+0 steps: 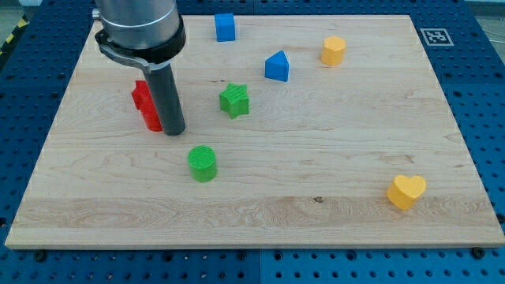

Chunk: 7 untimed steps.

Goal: Place the arm right to the green star

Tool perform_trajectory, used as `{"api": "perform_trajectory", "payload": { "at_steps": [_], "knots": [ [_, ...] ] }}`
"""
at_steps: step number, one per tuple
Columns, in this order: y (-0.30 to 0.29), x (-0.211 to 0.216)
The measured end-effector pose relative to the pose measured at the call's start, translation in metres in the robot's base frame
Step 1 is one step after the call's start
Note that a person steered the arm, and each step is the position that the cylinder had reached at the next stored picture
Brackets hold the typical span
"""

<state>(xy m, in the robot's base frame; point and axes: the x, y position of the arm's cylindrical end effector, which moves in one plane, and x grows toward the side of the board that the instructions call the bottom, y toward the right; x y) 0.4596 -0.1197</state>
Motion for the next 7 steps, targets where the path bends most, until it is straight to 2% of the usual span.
{"api": "perform_trajectory", "payload": {
  "at_steps": [5,7],
  "knots": [
    [0.026,0.034],
    [0.066,0.039]
  ]
}}
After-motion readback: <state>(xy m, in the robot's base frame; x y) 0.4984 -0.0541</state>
